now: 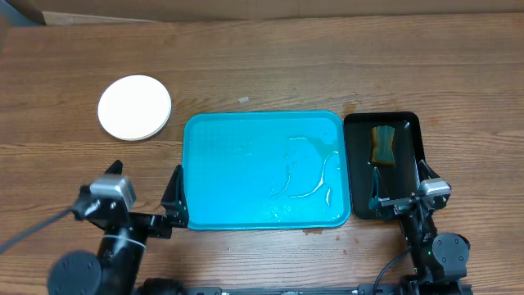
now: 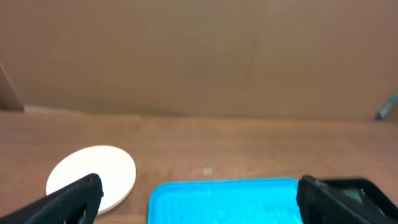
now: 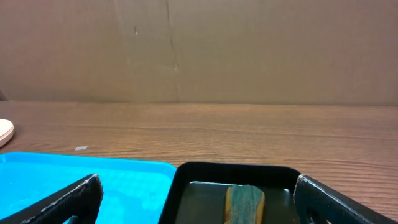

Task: Clean dirty plates on tray and stack at the side

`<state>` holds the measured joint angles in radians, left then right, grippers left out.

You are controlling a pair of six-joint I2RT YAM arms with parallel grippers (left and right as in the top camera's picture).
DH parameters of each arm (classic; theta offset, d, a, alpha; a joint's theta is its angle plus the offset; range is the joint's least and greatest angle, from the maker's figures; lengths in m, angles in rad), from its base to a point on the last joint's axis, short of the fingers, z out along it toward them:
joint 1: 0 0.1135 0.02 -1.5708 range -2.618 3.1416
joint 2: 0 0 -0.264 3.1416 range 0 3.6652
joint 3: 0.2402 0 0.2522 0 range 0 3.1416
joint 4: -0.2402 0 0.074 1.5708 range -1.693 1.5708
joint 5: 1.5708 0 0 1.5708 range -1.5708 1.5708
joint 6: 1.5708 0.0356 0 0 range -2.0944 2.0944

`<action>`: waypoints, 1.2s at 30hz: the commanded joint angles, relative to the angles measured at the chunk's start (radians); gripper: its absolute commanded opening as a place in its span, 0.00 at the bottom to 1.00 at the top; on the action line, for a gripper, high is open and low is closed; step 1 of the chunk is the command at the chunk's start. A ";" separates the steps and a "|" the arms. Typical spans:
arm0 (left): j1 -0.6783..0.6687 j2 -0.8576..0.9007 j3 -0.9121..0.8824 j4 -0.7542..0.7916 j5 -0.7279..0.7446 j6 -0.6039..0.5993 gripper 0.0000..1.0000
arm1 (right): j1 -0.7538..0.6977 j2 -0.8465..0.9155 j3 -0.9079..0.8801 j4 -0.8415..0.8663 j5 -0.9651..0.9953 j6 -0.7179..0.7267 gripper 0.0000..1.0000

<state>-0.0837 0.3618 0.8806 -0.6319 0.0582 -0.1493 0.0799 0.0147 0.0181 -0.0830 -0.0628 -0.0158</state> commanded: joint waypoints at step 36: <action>0.085 -0.358 -0.848 0.872 -0.069 -0.053 1.00 | -0.003 -0.012 -0.010 0.003 0.010 -0.004 1.00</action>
<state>-0.0055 0.0177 0.0586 0.2371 0.0029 -0.1848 0.0799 0.0147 0.0185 -0.0830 -0.0631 -0.0151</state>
